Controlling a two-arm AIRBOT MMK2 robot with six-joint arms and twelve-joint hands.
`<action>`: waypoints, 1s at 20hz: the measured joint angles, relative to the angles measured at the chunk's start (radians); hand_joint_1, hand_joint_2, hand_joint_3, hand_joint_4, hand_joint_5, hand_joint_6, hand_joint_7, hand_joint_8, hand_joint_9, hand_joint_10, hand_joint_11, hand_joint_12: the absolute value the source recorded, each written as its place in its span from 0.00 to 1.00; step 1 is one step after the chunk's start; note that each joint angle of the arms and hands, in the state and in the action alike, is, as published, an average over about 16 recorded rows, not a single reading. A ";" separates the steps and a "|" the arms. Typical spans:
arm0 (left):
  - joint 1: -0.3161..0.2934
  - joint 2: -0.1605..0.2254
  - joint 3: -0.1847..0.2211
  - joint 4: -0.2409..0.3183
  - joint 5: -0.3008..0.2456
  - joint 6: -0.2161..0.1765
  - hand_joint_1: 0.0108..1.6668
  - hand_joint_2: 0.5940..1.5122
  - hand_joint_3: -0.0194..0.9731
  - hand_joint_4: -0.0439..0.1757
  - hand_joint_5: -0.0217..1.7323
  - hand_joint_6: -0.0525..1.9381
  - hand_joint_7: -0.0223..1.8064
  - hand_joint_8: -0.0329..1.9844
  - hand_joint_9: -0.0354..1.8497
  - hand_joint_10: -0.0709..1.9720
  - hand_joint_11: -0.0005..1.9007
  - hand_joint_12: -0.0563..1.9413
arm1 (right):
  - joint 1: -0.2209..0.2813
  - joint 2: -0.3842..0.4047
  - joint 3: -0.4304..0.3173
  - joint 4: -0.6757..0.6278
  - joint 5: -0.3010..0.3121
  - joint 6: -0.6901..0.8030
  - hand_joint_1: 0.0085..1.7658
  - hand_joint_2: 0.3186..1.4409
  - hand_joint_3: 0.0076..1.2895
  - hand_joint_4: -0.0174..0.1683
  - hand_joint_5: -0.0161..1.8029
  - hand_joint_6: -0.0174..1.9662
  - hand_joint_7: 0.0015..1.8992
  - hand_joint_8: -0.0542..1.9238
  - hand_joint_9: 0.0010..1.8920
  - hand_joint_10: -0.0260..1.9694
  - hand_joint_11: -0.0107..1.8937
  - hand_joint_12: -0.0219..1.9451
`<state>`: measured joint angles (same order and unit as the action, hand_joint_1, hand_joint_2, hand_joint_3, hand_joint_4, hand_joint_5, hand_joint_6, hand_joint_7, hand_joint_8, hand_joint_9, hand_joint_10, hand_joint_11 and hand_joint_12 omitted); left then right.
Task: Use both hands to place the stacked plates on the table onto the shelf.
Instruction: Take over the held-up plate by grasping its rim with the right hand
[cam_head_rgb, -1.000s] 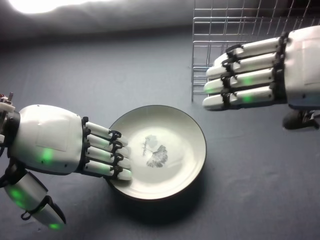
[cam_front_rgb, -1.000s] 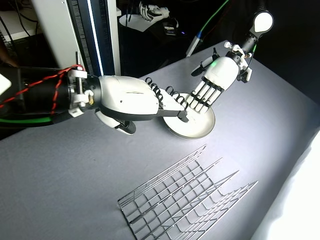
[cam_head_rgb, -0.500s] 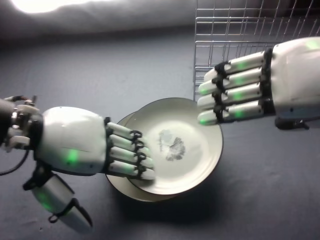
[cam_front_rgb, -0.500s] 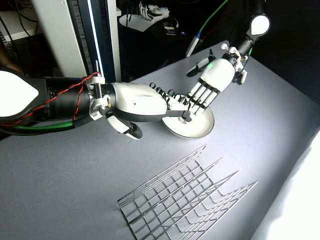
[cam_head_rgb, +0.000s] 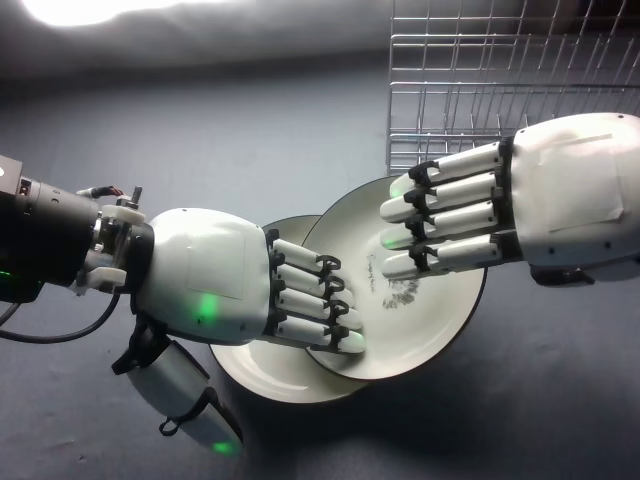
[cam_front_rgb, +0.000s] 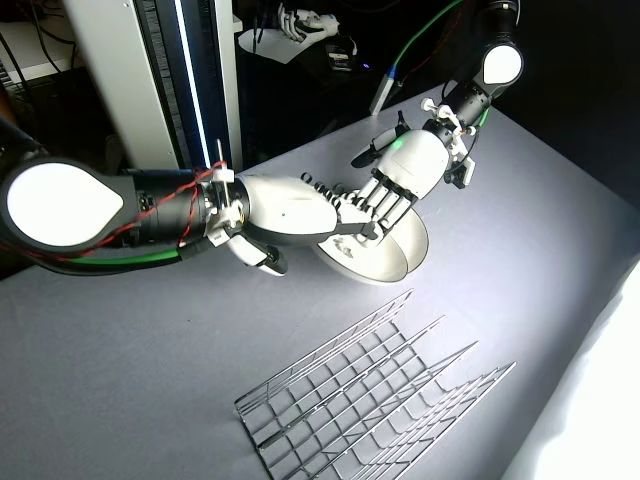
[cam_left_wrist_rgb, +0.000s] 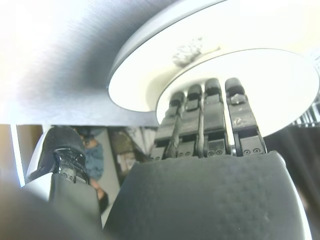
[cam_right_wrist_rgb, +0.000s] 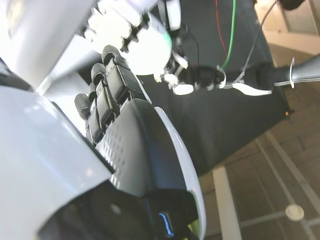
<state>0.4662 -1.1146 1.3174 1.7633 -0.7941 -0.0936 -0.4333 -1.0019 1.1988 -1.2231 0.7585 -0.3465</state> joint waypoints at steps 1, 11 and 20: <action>-0.003 -0.004 0.001 0.000 0.001 0.000 0.00 0.55 0.02 0.16 0.06 0.01 0.06 0.01 0.07 0.04 0.03 0.07 | -0.005 -0.007 0.003 0.000 -0.003 -0.002 0.73 0.60 0.01 0.13 0.07 0.01 0.05 0.04 0.03 0.02 0.02 0.21; -0.016 -0.020 0.010 -0.005 -0.002 -0.003 0.00 0.55 0.02 0.16 0.05 0.01 0.05 0.02 0.06 0.04 0.03 0.08 | -0.031 -0.064 0.027 0.007 -0.046 -0.012 0.71 0.60 0.01 0.13 0.15 0.01 0.14 0.04 0.11 0.03 0.02 0.39; -0.026 -0.026 0.020 -0.018 -0.006 -0.007 0.00 0.55 0.02 0.16 0.07 0.01 0.06 0.01 0.08 0.04 0.04 0.09 | -0.032 -0.103 0.052 0.042 -0.065 -0.032 0.74 0.64 0.01 0.12 0.31 0.17 0.30 0.19 0.29 0.28 0.16 0.70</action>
<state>0.4399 -1.1407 1.3377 1.7458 -0.8003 -0.1005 -0.4658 -1.1050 1.2507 -1.1809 0.6930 -0.3784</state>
